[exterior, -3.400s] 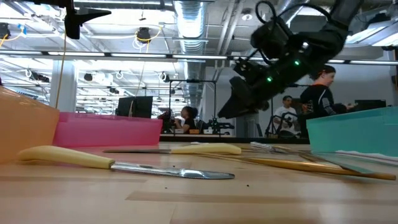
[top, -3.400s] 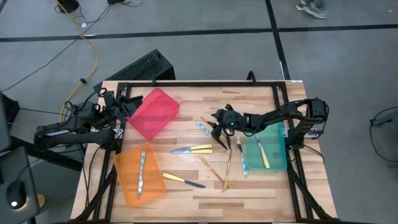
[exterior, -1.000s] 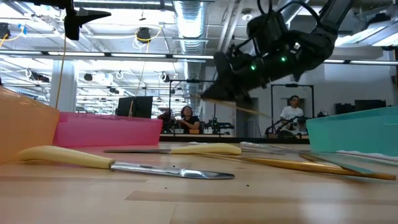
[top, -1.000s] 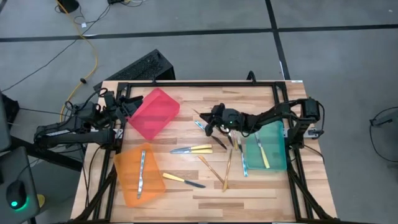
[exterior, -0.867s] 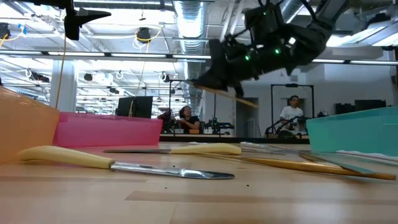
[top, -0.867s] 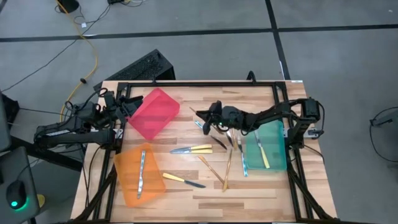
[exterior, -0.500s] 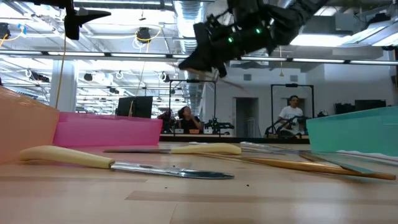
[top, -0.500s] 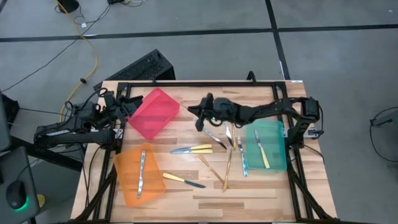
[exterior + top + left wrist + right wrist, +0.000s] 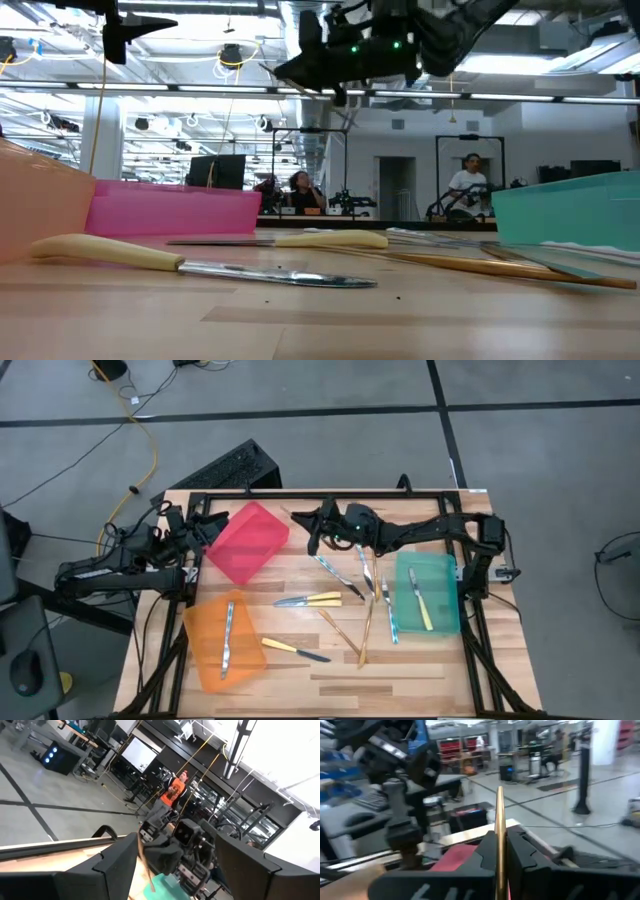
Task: Sort silverware by color (type)
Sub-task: Put the top left gold knife into the red bin, then put the yellow knife into the green bin
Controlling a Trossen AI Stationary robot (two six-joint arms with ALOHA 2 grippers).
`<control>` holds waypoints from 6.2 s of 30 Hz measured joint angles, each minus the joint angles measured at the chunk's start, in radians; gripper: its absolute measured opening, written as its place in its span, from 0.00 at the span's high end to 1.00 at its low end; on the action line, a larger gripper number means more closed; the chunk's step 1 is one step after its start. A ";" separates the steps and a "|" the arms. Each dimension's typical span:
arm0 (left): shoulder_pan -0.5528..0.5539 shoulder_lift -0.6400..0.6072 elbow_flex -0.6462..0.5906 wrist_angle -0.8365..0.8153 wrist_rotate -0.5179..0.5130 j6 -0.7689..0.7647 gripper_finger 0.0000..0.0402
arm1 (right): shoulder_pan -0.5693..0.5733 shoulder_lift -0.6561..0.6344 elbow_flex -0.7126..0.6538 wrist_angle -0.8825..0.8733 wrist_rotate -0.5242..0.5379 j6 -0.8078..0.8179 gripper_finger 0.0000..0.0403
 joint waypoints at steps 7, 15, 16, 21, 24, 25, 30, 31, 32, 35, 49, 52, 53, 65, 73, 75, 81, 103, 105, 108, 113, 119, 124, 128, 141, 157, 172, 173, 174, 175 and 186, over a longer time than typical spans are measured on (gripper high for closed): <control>0.000 0.000 0.000 0.003 0.003 0.000 0.39 | -0.010 0.211 0.129 0.235 -0.067 0.101 0.94; 0.000 0.000 0.000 0.004 0.005 0.004 0.39 | -0.016 0.411 0.457 0.074 -0.174 0.129 0.94; 0.000 0.000 0.000 0.005 0.006 0.004 0.39 | -0.020 0.431 0.497 0.052 -0.186 0.131 0.94; 0.000 0.000 0.000 0.007 0.019 0.009 0.39 | -0.041 0.518 0.688 -0.148 -0.239 0.150 0.94; 0.000 0.000 0.000 0.007 0.019 0.019 0.39 | -0.050 0.583 0.806 -0.269 -0.284 0.137 0.94; 0.000 0.000 0.000 0.007 0.019 0.020 0.39 | -0.055 0.606 0.847 -0.309 -0.303 0.132 0.94; 0.000 0.000 0.000 0.007 0.021 0.020 0.39 | -0.069 0.710 1.062 -0.535 -0.382 0.105 0.94; 0.000 0.000 0.000 0.007 0.021 0.020 0.39 | -0.070 0.728 1.103 -0.590 -0.405 0.091 0.94; 0.000 0.000 0.000 0.007 0.021 0.020 0.39 | -0.071 0.747 1.142 -0.645 -0.418 0.075 0.94; 0.000 0.000 0.000 0.007 0.021 0.020 0.39 | -0.071 0.790 1.214 -0.769 -0.434 0.009 0.94; 0.000 0.000 0.000 -0.004 0.017 0.030 0.39 | -0.072 0.782 1.192 -0.907 -0.381 -0.079 0.94; 0.000 0.000 0.000 -0.005 0.017 0.032 0.39 | -0.065 0.782 1.192 -0.967 -0.352 -0.110 0.94; 0.000 0.000 0.000 -0.005 0.016 0.035 0.39 | -0.063 0.782 1.192 -0.986 -0.333 -0.122 0.94; 0.000 0.000 0.000 -0.006 -0.010 0.038 0.39 | -0.046 0.781 1.192 -1.037 -0.261 -0.167 0.88; 0.000 0.000 0.000 -0.015 -0.010 0.038 0.39 | -0.038 0.780 1.192 -1.040 -0.224 -0.168 0.67; 0.000 0.000 0.000 -0.015 -0.010 0.038 0.39 | -0.038 0.780 1.192 -1.042 -0.224 -0.168 0.64; 0.000 0.000 0.000 -0.014 -0.010 0.038 0.39 | -0.042 0.780 1.200 -1.027 -0.224 -0.167 0.59; 0.000 0.000 0.000 -0.126 -0.001 0.037 0.39 | -0.062 0.329 1.206 -1.865 -0.169 -0.153 0.62; 0.000 0.000 0.000 -0.127 -0.002 0.037 0.39 | -0.067 0.279 1.206 -1.936 -0.167 -0.134 0.62; 0.000 0.000 0.000 -0.126 -0.002 0.026 0.39 | -0.067 0.214 1.206 -2.038 -0.142 -0.132 0.62; 0.000 0.000 0.000 -0.125 0.004 0.025 0.39 | -0.057 0.117 1.206 -2.203 -0.115 -0.137 0.62; 0.000 0.000 0.000 -0.125 0.019 0.035 0.39 | 0.019 0.013 1.185 -2.342 -0.023 -0.046 0.62; 0.000 0.000 0.000 -0.125 0.033 0.037 0.39 | 0.129 -0.132 1.049 -2.345 0.030 0.024 0.62; 0.000 0.000 0.000 -0.125 0.052 0.042 0.39 | 0.258 -0.273 0.826 -2.278 0.141 0.166 0.62; 0.000 0.000 0.000 -0.116 0.051 0.024 0.39 | 0.619 -0.430 -0.031 -1.226 0.395 0.293 0.62; 0.000 0.000 0.000 -0.116 0.016 0.021 0.39 | 0.374 -0.079 -0.149 -0.666 0.164 -0.054 0.62; 0.000 0.000 0.000 -0.120 0.000 0.060 0.39 | 0.300 0.103 -0.158 -0.531 0.033 -0.150 0.62; 0.000 0.000 0.000 -0.120 0.000 0.060 0.39 | 0.299 0.105 -0.158 -0.532 0.033 -0.150 0.62; 0.000 0.000 0.000 -0.120 0.000 0.060 0.39 | 0.296 0.106 -0.158 -0.544 0.033 -0.151 0.62; 0.000 0.000 0.000 -0.120 -0.001 0.061 0.39 | 0.291 0.106 -0.159 -0.547 0.032 -0.153 0.62; 0.000 0.000 0.000 -0.120 -0.002 0.061 0.39 | 0.260 0.104 -0.314 -0.350 0.008 -0.081 0.62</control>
